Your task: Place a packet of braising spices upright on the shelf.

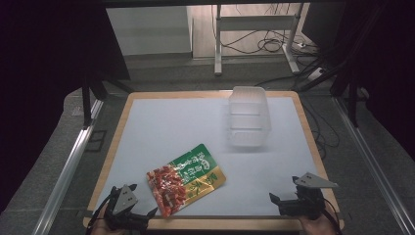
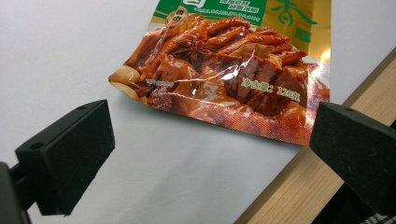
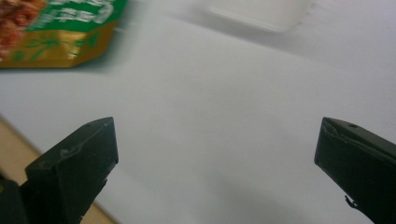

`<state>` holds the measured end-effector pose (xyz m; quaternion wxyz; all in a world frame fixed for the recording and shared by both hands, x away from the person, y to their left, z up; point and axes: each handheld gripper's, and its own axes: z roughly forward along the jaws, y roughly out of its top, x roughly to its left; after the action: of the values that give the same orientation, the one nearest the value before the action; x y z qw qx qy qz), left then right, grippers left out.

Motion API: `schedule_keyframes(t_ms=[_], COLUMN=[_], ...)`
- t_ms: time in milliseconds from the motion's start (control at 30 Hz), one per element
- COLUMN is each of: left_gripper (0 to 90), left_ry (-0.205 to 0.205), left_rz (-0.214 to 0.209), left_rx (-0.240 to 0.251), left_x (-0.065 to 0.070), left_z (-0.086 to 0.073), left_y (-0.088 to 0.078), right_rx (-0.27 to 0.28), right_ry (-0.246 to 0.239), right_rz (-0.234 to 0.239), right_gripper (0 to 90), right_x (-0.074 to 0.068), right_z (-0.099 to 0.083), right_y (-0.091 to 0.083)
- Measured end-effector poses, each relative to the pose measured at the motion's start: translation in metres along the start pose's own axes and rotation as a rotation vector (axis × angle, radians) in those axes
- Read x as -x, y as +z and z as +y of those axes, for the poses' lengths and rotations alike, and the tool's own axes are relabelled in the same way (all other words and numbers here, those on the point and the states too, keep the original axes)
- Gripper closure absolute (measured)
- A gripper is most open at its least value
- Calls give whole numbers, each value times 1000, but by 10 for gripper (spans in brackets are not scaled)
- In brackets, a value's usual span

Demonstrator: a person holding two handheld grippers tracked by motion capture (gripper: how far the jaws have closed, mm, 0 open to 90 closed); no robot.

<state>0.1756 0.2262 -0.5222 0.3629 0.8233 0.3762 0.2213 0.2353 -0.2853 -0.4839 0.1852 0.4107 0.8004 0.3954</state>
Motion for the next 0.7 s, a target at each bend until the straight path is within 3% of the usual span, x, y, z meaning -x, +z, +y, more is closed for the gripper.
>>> schedule_keyframes(t_ms=[33,67,133,233,467,700], left_gripper=[0,3,3,3,3,2], left_ry=[-2,-3,-1,1,3,6], left_rz=[-2,-5,-4,-4,-8,-11], left_rx=[0,-3,-3,-4,-9,-10], left_x=[0,-1,0,0,0,0], left_z=[0,0,0,0,1,1], left_y=[0,0,0,0,1,1], right_rx=[0,47,47,31,10,-9], right_ry=[0,13,19,31,0,-2], right_rz=[0,-6,-4,-2,-9,-1], right_gripper=[0,0,0,0,0,0], right_x=[0,2,4,6,3,2], right_z=[0,-5,-7,-9,-9,-10], right_y=[0,-5,-4,-1,3,6])
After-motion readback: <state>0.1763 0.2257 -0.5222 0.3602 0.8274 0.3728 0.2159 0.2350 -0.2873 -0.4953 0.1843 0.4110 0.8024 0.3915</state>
